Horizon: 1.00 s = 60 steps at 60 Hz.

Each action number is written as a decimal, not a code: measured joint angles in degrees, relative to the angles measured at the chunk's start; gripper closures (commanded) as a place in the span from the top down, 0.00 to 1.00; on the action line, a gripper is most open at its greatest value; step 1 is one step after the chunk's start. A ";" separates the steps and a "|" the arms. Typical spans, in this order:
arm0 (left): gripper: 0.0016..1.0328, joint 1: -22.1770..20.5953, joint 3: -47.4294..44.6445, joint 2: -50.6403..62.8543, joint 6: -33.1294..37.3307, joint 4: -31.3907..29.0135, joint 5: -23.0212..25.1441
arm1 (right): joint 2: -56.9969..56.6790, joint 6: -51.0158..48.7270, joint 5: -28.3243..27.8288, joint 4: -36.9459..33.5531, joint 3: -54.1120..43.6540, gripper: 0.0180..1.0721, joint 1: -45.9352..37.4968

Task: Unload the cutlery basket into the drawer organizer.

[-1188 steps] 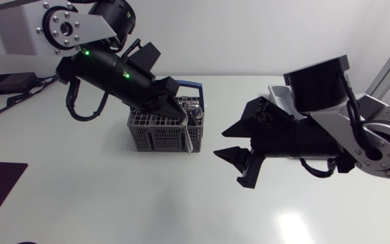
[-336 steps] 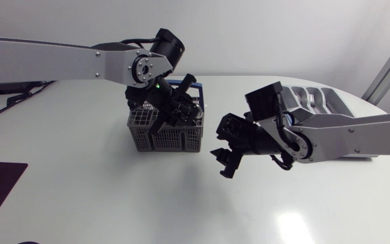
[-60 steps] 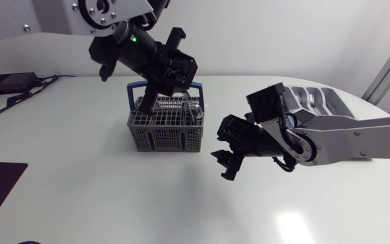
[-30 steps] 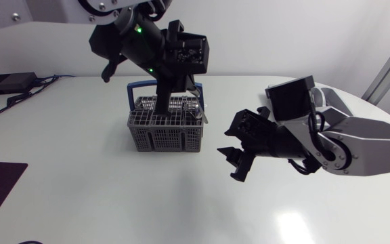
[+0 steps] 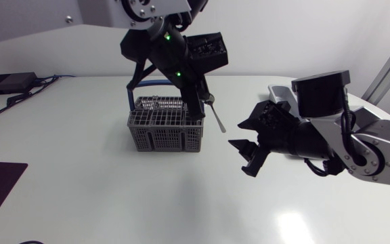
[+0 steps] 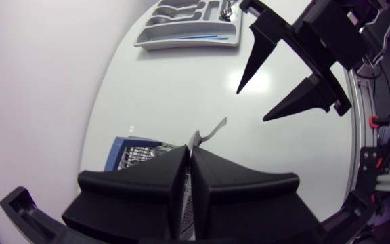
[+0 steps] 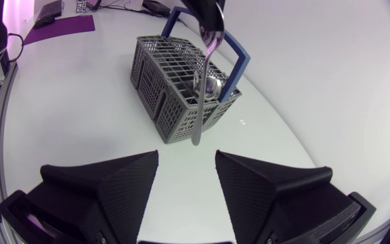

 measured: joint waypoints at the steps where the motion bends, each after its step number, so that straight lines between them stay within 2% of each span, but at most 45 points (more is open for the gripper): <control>1: 0.04 0.00 0.37 0.39 -0.96 -0.33 0.24 | -0.09 0.04 0.00 0.02 -0.09 0.60 0.00; 23: 0.04 1.60 7.54 6.38 -17.55 -6.16 11.69 | -1.77 1.36 0.57 1.55 -0.68 0.60 -0.74; 60: 0.05 1.57 7.54 10.12 -30.93 -7.80 19.15 | -4.13 2.10 7.50 7.41 -3.37 0.60 2.23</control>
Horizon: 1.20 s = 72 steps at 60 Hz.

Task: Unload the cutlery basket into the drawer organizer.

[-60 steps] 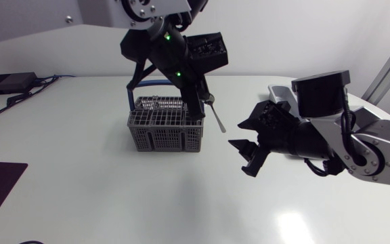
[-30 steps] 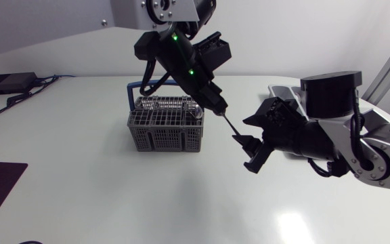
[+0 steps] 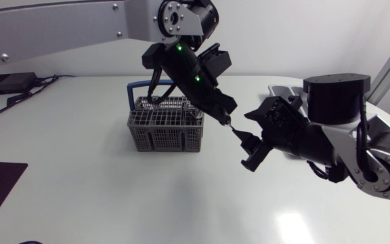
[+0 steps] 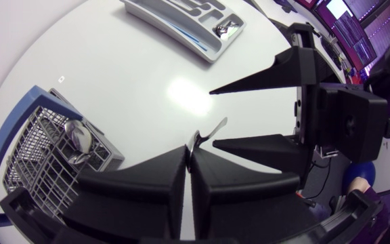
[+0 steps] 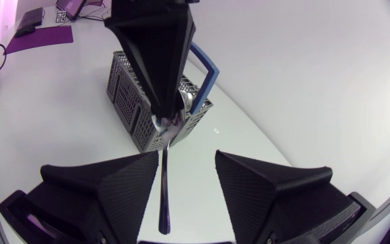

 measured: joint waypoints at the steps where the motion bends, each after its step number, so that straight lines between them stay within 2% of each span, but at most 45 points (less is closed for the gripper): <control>1: 0.05 0.00 0.00 0.13 -0.28 0.00 0.00 | -0.09 0.00 0.11 0.02 -0.07 0.60 0.15; 17: 0.05 0.55 0.00 0.55 -1.70 0.48 1.44 | -1.31 0.00 0.72 0.11 -1.46 0.59 0.87; 32: 0.05 0.57 0.00 0.59 -1.99 1.16 1.46 | -4.24 0.00 4.55 -1.42 -2.97 0.59 4.42; 49: 0.05 0.52 -0.22 0.59 -1.99 1.51 1.73 | -6.73 0.02 5.84 -2.89 -3.76 0.59 5.38; 53: 0.05 0.39 -0.46 0.59 -1.97 1.77 2.21 | -6.73 0.02 5.84 -2.89 -3.76 0.53 5.38; 64: 0.05 -0.13 -1.01 0.59 -1.99 1.97 3.02 | -5.77 0.00 6.01 -2.67 -3.76 0.53 5.38; 72: 0.05 -0.17 -1.42 0.59 -1.99 2.01 3.87 | -3.89 0.00 6.01 -2.45 -3.76 0.49 5.38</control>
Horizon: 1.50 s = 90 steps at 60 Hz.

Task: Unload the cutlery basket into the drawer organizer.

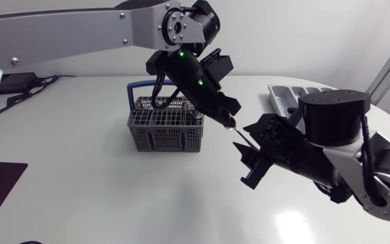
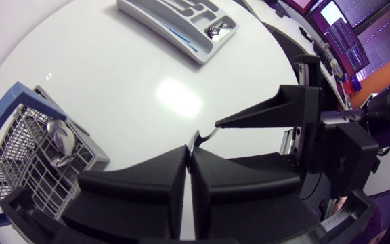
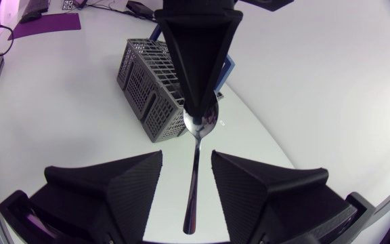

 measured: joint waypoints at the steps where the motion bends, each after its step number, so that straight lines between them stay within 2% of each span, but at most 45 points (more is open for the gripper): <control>1: 0.05 0.00 -0.07 0.00 0.00 0.02 0.04 | 0.20 0.00 0.00 0.04 0.00 0.49 0.00; 20: 0.05 0.00 -2.10 0.00 0.00 0.22 0.20 | 2.38 -0.02 0.00 1.33 0.04 0.47 -0.02; 24: 0.05 0.00 -2.51 0.00 0.00 0.26 0.20 | 2.91 -0.02 0.00 1.33 0.09 0.42 -0.07; 35: 0.05 -0.28 -2.95 -0.02 0.00 0.63 0.22 | 4.28 -0.24 0.00 1.36 0.09 0.42 -0.07; 40: 0.05 -0.35 -3.15 -0.11 0.00 0.76 0.37 | 4.74 -0.24 0.00 1.51 0.13 0.35 -0.07; 46: 0.05 -0.37 -3.54 -0.22 0.02 1.11 0.37 | 5.16 -0.24 0.00 1.88 0.35 0.34 -0.07; 51: 0.05 -0.37 -3.76 -0.39 0.02 1.16 0.37 | 5.22 -0.26 -0.02 2.21 0.48 0.26 -0.07; 62: 0.05 -0.37 -4.07 -0.74 0.02 1.36 0.37 | 5.40 -0.33 -0.02 2.23 0.52 0.26 -0.07; 69: 0.05 -0.37 -4.07 -0.85 0.02 1.49 0.37 | 5.49 -0.70 -0.04 2.21 0.57 0.18 -0.07; 77: 0.05 -0.37 -4.07 -0.90 0.02 1.49 0.37 | 5.49 -1.09 -0.07 2.21 0.59 0.17 -0.13; 90: 0.05 -0.37 -4.07 -0.90 0.02 1.51 0.37 | 6.08 -1.14 -0.48 2.14 0.72 0.09 -0.55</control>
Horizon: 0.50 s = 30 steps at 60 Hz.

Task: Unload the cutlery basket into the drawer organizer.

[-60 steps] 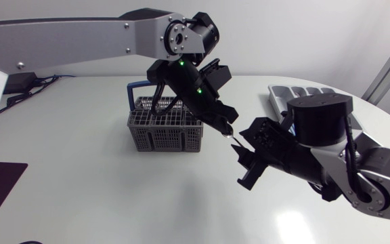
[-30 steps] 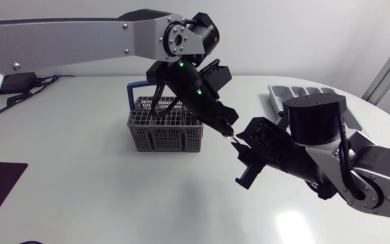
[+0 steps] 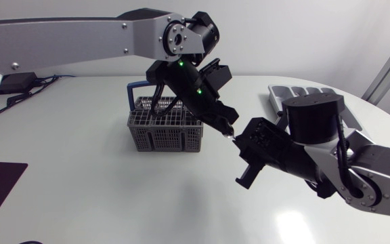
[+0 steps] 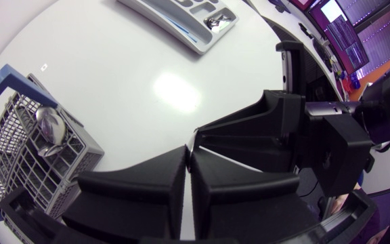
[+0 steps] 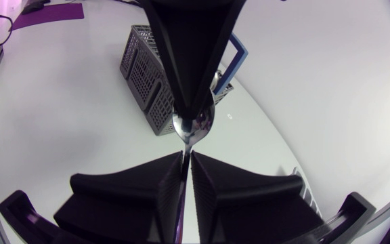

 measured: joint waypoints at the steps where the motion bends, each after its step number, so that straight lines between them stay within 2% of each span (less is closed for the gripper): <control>1: 0.05 0.00 0.00 0.00 0.00 0.00 0.00 | 0.07 0.02 -0.07 -0.04 0.00 0.08 -0.04; 3: 0.05 0.00 0.00 0.00 0.00 0.00 -0.02 | 0.11 0.02 -0.22 -0.07 0.02 0.05 -0.13; 18: 0.12 0.00 0.00 0.00 -0.02 -0.02 0.00 | 0.22 0.07 -1.27 -1.70 1.05 0.05 -1.05; 30: 0.39 0.00 0.00 -0.42 -0.02 0.17 0.00 | 0.22 0.02 -2.58 -4.15 1.33 0.05 -1.03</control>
